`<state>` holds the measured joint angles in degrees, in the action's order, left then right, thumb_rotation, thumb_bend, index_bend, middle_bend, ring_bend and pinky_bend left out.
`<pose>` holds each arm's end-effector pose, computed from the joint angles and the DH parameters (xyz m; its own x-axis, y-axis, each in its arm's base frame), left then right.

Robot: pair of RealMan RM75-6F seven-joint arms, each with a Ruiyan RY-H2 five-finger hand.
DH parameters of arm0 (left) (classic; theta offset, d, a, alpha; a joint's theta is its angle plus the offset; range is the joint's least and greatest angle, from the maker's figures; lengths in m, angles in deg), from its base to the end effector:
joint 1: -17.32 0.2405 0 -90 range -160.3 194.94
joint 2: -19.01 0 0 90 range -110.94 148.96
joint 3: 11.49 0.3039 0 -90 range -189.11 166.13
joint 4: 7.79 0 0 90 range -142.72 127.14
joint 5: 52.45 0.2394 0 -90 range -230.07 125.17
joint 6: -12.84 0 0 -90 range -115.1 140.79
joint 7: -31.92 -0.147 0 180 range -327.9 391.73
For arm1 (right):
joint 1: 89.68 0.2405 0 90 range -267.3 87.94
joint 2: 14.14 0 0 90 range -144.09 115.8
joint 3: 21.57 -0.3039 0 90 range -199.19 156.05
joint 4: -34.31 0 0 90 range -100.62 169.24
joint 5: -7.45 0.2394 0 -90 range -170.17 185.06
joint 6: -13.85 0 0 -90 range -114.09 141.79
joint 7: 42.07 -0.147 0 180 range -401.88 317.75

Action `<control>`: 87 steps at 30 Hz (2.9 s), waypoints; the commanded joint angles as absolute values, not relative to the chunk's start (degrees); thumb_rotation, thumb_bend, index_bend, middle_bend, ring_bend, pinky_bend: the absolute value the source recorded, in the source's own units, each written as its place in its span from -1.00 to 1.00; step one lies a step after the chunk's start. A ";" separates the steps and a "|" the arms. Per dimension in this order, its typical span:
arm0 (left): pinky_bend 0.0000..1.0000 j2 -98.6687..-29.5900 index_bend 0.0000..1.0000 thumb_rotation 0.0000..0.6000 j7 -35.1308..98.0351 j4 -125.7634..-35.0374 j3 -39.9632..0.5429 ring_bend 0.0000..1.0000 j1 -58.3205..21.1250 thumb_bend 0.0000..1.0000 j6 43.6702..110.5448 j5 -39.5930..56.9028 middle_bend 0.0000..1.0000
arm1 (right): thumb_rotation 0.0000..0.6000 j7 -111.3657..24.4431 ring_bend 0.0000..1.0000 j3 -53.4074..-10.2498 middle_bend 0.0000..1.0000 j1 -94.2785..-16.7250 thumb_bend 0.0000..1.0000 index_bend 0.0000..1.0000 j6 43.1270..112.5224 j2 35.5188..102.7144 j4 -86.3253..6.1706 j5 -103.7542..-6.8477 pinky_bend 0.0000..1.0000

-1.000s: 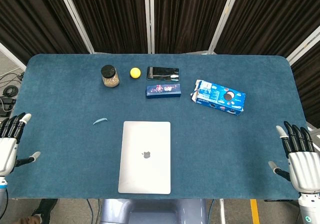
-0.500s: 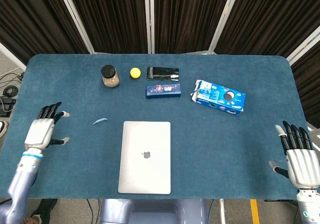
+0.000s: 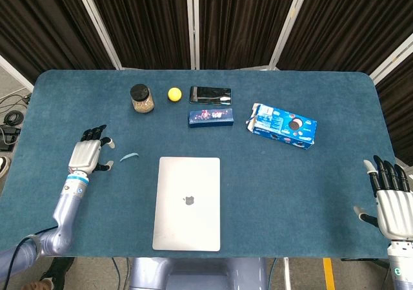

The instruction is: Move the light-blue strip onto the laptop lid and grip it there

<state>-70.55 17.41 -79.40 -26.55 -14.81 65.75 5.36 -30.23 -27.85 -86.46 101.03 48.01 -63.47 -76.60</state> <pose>-0.3056 0.3945 -0.0117 0.3493 0.2618 0.8997 0.9320 0.0023 -0.3625 -0.3492 -0.1920 0.1715 0.5201 0.0695 0.8513 -0.8541 0.0508 0.5177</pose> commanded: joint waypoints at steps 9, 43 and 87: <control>-1.00 -75.37 -0.12 1.00 18.14 -72.50 -26.27 -1.00 -17.51 -0.31 62.11 2.66 -1.00 | 1.00 -30.41 -1.00 -27.92 -1.00 -86.27 -1.00 -0.92 100.48 48.00 -63.03 -75.77 -1.00; -1.00 -77.36 -0.08 1.00 18.25 -72.52 -25.82 -1.00 -18.55 -0.26 63.96 1.60 -1.00 | 1.00 -31.50 -1.00 -27.98 -1.00 -86.02 -1.00 -0.93 100.20 47.66 -62.66 -74.91 -1.00; -1.00 -80.58 -0.04 1.00 18.46 -71.56 -22.58 -1.00 -20.25 -0.15 64.30 7.17 -1.00 | 1.00 -32.41 -1.00 -27.89 -1.00 -85.88 -1.00 -0.92 99.91 47.20 -62.93 -74.46 -1.00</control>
<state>-80.56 18.50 -71.60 -22.58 -20.21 64.31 7.16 -32.41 -27.89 -85.88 99.91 47.20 -62.93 -74.46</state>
